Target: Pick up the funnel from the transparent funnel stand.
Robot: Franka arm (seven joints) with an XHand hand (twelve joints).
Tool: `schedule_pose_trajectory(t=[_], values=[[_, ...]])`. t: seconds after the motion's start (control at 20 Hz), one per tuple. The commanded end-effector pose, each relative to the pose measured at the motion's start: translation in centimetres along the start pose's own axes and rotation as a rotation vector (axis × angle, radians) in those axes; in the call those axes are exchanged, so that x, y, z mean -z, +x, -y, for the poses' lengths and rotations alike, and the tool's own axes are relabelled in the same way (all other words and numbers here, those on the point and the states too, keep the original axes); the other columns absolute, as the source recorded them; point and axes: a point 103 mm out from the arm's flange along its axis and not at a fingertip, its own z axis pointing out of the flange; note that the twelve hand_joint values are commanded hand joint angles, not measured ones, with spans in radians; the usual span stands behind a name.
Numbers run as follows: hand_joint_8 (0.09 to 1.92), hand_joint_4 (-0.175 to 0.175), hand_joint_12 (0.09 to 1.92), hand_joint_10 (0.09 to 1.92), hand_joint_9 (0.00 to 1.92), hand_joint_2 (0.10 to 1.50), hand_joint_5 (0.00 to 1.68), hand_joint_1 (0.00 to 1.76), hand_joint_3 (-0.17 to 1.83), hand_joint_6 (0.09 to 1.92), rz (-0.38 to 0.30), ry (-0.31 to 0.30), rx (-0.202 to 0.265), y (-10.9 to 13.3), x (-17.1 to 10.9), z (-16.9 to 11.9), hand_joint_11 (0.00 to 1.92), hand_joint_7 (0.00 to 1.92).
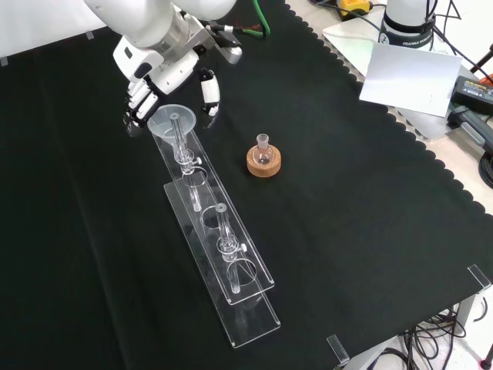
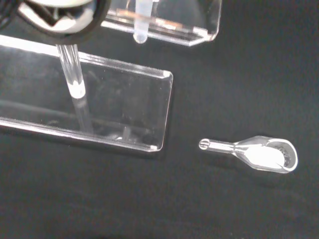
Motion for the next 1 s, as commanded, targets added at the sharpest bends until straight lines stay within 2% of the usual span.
schedule_pose_trajectory(t=[0.05, 0.4, 0.6, 0.7, 0.85, 1.0], values=[[0.59, 0.047, 1.51, 0.73, 0.35, 0.56, 0.23, 0.82, 0.58, 0.09, -0.019, 0.014, 0.009, 0.0, -0.8, -0.3, 0.37, 0.1], [0.61, 0.033, 1.49, 0.67, 0.46, 0.58, 0.33, 0.8, 0.59, 0.09, -0.066, -0.007, 0.055, -0.8, -1.5, -0.8, 0.39, 0.19], [0.62, 0.024, 1.48, 0.62, 0.53, 0.6, 0.42, 0.79, 0.57, 0.09, -0.04, -0.033, 0.049, -1.0, -1.5, -0.7, 0.41, 0.28], [0.62, 0.022, 1.45, 0.59, 0.58, 0.63, 0.57, 0.79, 0.55, 0.1, -0.024, -0.056, 0.043, -1.1, -1.4, -0.6, 0.43, 0.37], [0.61, 0.029, 1.39, 0.51, 0.69, 0.67, 0.78, 0.8, 0.52, 0.32, 0.005, -0.122, 0.043, -0.9, -1.1, -0.4, 0.5, 0.52], [0.6, 0.04, 1.35, 0.47, 0.79, 0.69, 0.85, 0.82, 0.52, 0.53, 0.032, -0.193, 0.051, -1.1, 0.1, 0.4, 0.56, 0.6]])
